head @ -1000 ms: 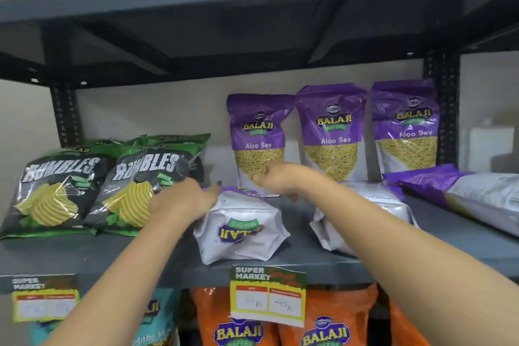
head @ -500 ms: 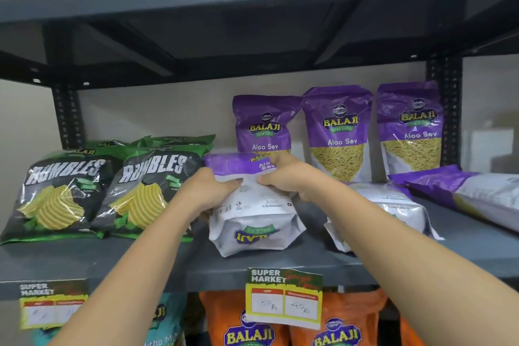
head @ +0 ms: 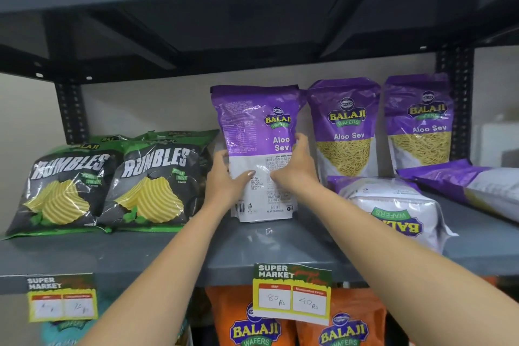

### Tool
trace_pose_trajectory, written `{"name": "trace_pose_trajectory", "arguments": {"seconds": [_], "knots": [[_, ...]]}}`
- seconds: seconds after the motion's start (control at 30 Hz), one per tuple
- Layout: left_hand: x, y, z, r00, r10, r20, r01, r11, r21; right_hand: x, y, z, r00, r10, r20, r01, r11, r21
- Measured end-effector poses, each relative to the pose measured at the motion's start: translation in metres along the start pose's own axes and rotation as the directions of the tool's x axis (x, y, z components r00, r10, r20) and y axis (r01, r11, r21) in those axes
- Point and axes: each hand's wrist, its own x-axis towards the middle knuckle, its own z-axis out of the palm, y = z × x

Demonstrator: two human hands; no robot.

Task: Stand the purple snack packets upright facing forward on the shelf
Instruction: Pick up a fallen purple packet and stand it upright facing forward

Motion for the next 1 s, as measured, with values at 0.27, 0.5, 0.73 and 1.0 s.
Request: {"name": "trace_pose_trajectory", "arguments": {"seconds": [0.27,0.5,0.73,1.0], "knots": [[-0.017,0.004,0.0,0.965,0.221,-0.144,-0.168,0.935,0.312,0.033,-0.016,-0.01,0.898,0.347,0.269,-0.425,0.533,0.731],[-0.048,0.022,0.026,0.975,0.194,0.108,-0.217,0.933,0.286,0.032,-0.02,-0.005,0.885,0.368,0.287,-0.455,0.546,0.703],[-0.049,0.023,0.043,0.991,0.045,0.128,-0.079,0.958,0.275,0.022,-0.016,-0.005,0.936,0.327,0.132,-0.346,0.781,0.52],[-0.019,0.014,0.035,0.999,-0.05,-0.019,0.05,0.998,-0.032,0.003,-0.023,-0.01,0.999,0.011,0.051,-0.023,0.97,0.241]]}}
